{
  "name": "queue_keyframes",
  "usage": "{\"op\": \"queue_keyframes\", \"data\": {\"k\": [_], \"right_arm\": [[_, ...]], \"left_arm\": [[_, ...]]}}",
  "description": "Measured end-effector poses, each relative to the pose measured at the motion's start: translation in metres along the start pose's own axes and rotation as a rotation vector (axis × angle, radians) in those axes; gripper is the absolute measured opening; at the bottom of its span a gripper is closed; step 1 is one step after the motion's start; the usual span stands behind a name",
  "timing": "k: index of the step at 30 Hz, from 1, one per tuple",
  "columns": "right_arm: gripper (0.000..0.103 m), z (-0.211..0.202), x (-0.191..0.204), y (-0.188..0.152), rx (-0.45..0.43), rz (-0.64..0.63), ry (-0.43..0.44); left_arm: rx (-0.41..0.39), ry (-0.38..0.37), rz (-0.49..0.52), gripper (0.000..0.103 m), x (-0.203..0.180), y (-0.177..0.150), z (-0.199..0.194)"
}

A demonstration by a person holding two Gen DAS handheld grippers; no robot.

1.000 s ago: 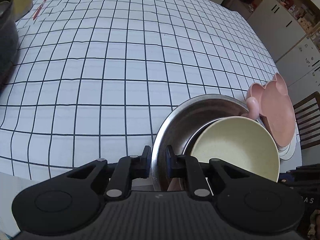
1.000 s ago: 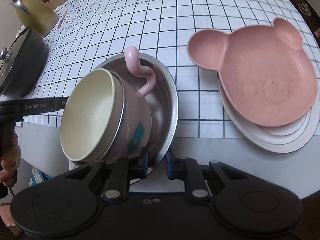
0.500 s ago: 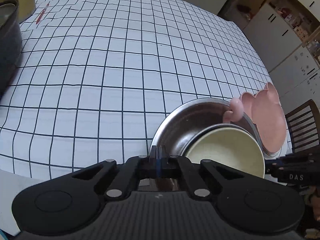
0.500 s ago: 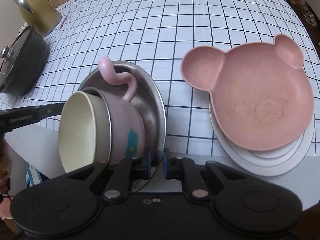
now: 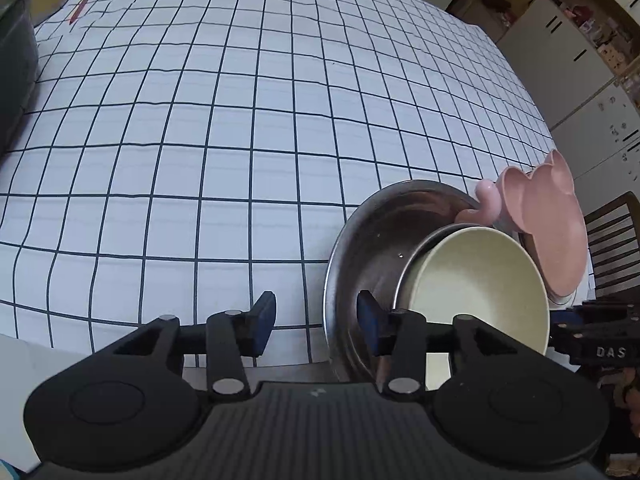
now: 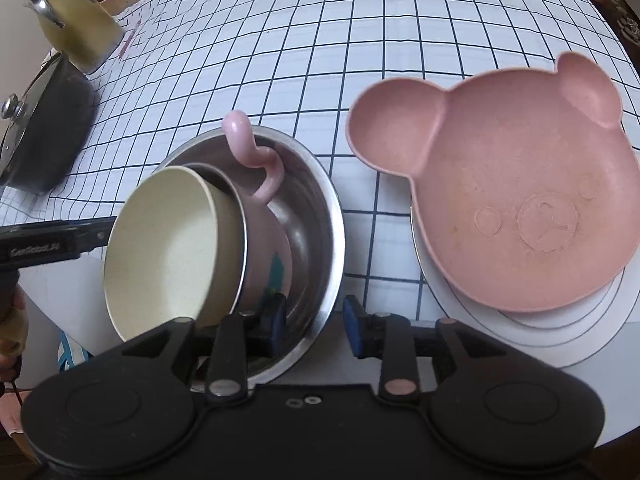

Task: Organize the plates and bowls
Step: 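Lift the nested steel bowl with both grippers and carry it toward the pink plate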

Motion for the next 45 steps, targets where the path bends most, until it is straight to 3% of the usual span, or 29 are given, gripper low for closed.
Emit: {"op": "queue_keyframes", "data": {"k": [4,13,16,19,33,45], "right_arm": [[0.037,0.000,-0.003,-0.005,0.000,0.026,0.011],[0.030,0.012,-0.003,-0.011,0.008,0.070,0.005],[0.021,0.013,0.000,-0.012,0.004,0.070,0.010],[0.019,0.013,0.003,-0.011,0.002,0.069,-0.007],[0.018,-0.011,0.010,-0.010,-0.063,-0.018,-0.025],[0.017,-0.067,-0.009,0.002,-0.130,-0.055,-0.019]], "left_arm": [[0.013,-0.011,-0.019,0.040,0.000,-0.001,0.010],[0.017,-0.069,-0.067,0.014,0.001,0.002,0.019],[0.009,-0.060,-0.057,0.014,-0.001,0.001,0.020],[0.005,-0.045,-0.047,0.012,-0.004,0.000,0.019],[-0.045,-0.010,-0.014,0.012,-0.020,0.001,-0.007],[-0.119,0.015,0.036,0.012,-0.080,0.021,-0.044]]}}
Point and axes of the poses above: each gripper's, at about its wrist camera, not at the fingertips, and z roughly the way its jaws point, x to its left, y to its top, the point moved 2 cm from there along z, roughly the way its jaws point
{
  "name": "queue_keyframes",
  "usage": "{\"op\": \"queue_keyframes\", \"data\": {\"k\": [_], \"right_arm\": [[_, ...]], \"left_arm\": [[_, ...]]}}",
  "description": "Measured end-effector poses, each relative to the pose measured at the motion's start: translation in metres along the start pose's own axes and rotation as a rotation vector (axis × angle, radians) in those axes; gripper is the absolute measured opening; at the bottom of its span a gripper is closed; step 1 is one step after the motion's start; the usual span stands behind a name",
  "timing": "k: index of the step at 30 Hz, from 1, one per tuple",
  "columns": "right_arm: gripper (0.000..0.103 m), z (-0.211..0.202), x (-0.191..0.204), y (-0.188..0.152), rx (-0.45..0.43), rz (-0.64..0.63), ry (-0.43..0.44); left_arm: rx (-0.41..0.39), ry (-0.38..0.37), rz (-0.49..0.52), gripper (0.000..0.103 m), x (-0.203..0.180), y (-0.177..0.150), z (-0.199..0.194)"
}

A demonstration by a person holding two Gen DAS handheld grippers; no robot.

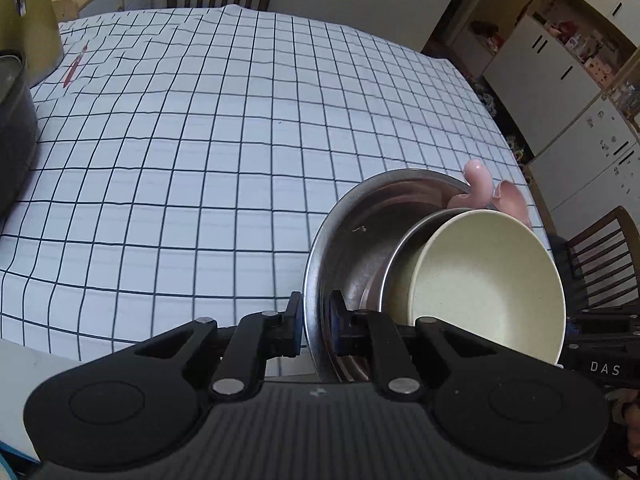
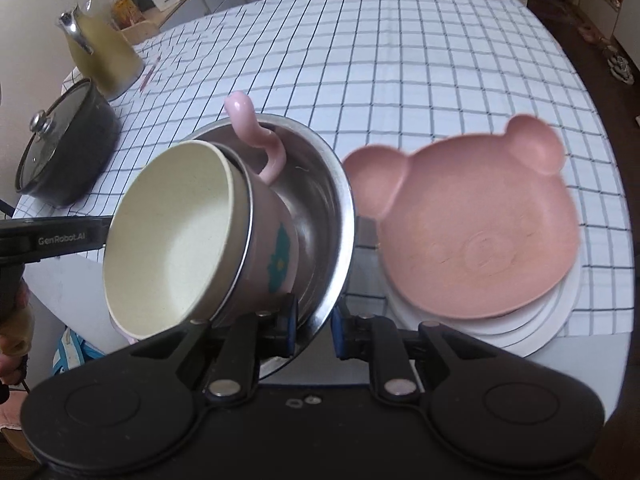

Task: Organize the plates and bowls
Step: 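Lift the nested steel bowl with both grippers and carry it toward the pink plate, then lower the nested steel bowl onto the pink plate stack and open both grippers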

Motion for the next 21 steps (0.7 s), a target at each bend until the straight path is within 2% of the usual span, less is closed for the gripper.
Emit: {"op": "queue_keyframes", "data": {"k": [5,15,21], "right_arm": [[0.017,-0.015,-0.023,0.012,-0.015,-0.023,0.001],[0.016,-0.040,-0.088,0.043,-0.030,-0.090,0.012],[0.016,-0.040,-0.132,0.051,0.004,-0.122,0.020]], "left_arm": [[-0.022,-0.018,-0.026,0.012,-0.029,0.008,-0.002],[-0.043,0.022,-0.070,0.012,-0.100,0.021,0.028],[-0.037,0.054,-0.109,0.012,-0.133,0.021,0.052]]}}
Point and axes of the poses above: each gripper's, at about its wrist camera, not at the fingertips, and z roughly the way its jaws point, x to its left, y to its top, the point moved 2 cm from there along z, roughly the way its jaws point
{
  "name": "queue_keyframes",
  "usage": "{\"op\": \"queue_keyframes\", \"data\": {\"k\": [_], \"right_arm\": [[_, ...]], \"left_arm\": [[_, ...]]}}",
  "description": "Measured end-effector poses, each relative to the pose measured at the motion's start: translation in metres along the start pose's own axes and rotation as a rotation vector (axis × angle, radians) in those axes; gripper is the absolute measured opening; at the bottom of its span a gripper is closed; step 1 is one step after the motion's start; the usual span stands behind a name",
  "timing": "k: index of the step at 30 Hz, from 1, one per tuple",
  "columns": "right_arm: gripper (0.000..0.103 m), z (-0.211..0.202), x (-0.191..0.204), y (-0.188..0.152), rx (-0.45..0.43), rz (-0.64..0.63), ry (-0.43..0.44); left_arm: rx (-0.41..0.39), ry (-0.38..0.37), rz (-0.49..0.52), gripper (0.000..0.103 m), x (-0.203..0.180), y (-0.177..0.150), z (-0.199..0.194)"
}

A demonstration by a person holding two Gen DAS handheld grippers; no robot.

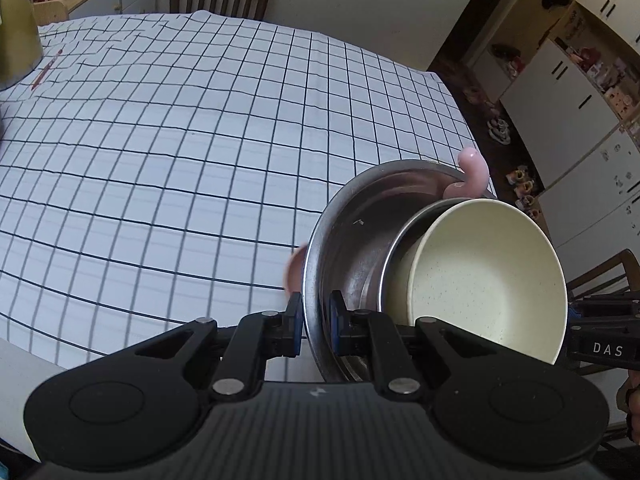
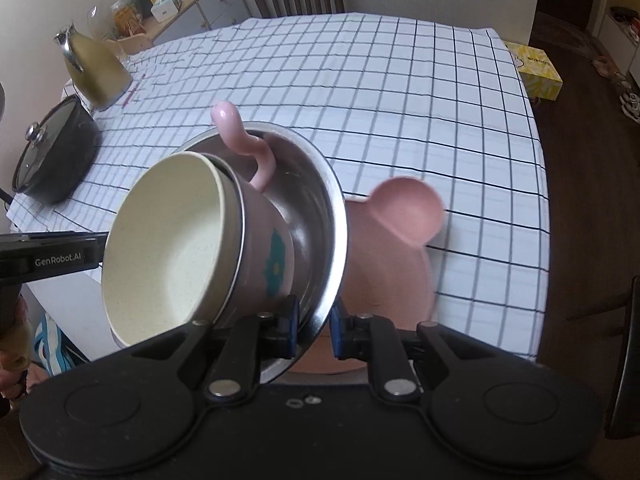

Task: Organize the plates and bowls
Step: 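Lower the nested steel bowl onto the pink plate stack and open both grippers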

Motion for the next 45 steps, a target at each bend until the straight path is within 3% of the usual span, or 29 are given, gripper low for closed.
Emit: {"op": "queue_keyframes", "data": {"k": [13,34,45], "right_arm": [[0.016,0.026,-0.057,0.004,0.087,-0.057,0.033],[0.016,0.050,-0.071,0.004,0.151,-0.078,0.066],[0.025,0.047,-0.072,0.000,0.133,-0.088,0.040]], "left_arm": [[0.045,0.082,-0.065,0.012,-0.032,-0.017,0.042],[0.077,0.110,-0.106,0.012,-0.033,-0.024,0.063],[0.075,0.132,-0.077,0.014,-0.039,-0.024,0.062]]}}
Point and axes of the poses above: each gripper's, at about its wrist camera, not at the fingertips, and z roughly the way its jaws point, x to its left, y to its top, the point moved 2 cm from there along z, roughly the way its jaws point
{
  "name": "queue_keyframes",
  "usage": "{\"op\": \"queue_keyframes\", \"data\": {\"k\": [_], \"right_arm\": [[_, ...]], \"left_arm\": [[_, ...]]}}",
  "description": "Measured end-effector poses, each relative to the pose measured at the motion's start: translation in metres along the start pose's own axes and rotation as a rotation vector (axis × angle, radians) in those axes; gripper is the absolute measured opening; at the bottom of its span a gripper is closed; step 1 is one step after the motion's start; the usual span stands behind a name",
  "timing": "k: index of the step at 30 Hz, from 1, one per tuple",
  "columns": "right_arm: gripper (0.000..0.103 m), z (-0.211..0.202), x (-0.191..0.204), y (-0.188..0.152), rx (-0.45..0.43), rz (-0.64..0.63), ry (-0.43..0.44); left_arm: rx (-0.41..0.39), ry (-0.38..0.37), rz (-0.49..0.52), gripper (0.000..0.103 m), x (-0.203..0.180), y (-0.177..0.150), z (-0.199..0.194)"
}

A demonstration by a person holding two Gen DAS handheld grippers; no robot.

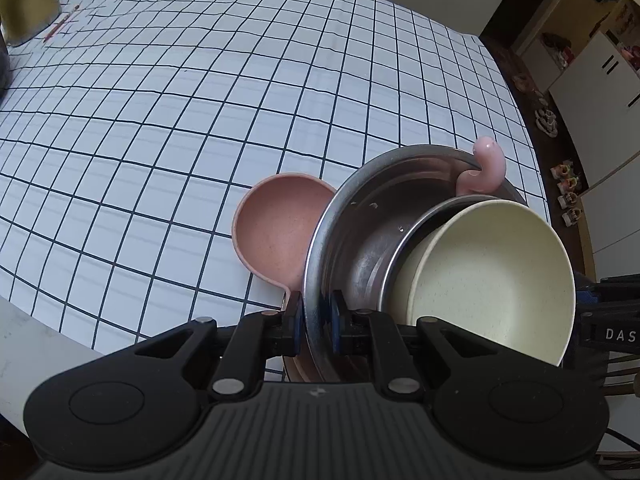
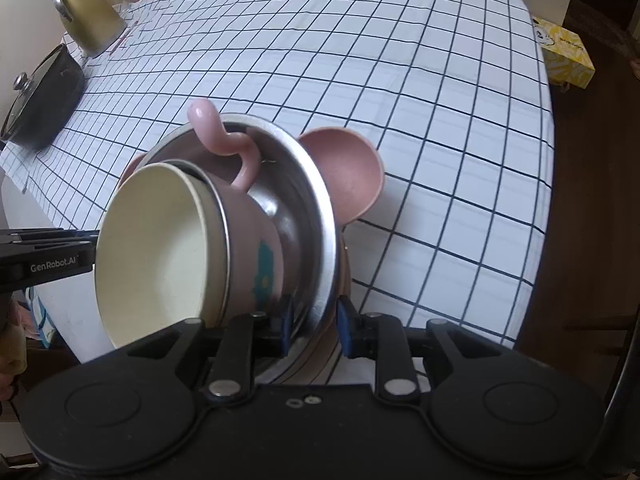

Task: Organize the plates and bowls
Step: 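Lower the nested steel bowl onto the pink plate stack and open both grippers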

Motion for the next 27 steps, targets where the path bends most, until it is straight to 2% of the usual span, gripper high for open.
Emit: {"op": "queue_keyframes", "data": {"k": [4,6,10,12,14,23,27], "right_arm": [[0.026,-0.007,-0.002,-0.002,-0.022,-0.003,-0.007],[0.027,-0.013,-0.001,-0.002,-0.039,-0.006,-0.001],[0.032,-0.026,0.003,-0.003,-0.079,-0.025,0.003],[0.034,-0.031,0.004,-0.004,-0.098,-0.036,0.000],[0.034,-0.037,0.006,-0.005,-0.118,-0.045,-0.001],[0.039,-0.059,0.018,-0.007,-0.212,-0.101,-0.004],[0.055,-0.071,0.024,-0.010,-0.278,-0.118,0.004]], "left_arm": [[-0.008,0.016,0.021,0.016,-0.002,-0.002,-0.003],[-0.021,0.024,0.023,0.026,-0.001,-0.002,-0.007],[-0.054,0.023,0.021,0.034,-0.001,-0.002,-0.018],[-0.076,0.031,0.021,0.045,-0.001,-0.001,-0.025],[-0.100,0.040,0.027,0.048,-0.002,-0.001,-0.032],[-0.190,0.064,0.039,0.050,-0.007,-0.008,-0.066],[-0.225,0.065,0.045,0.053,-0.009,-0.013,-0.080]]}}
Point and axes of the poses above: each gripper's, at about its wrist camera, not at the fingertips, and z roughly the way its jaws point, x to its left, y to its top, the point moved 2 cm from there along z, roughly the way its jaws point
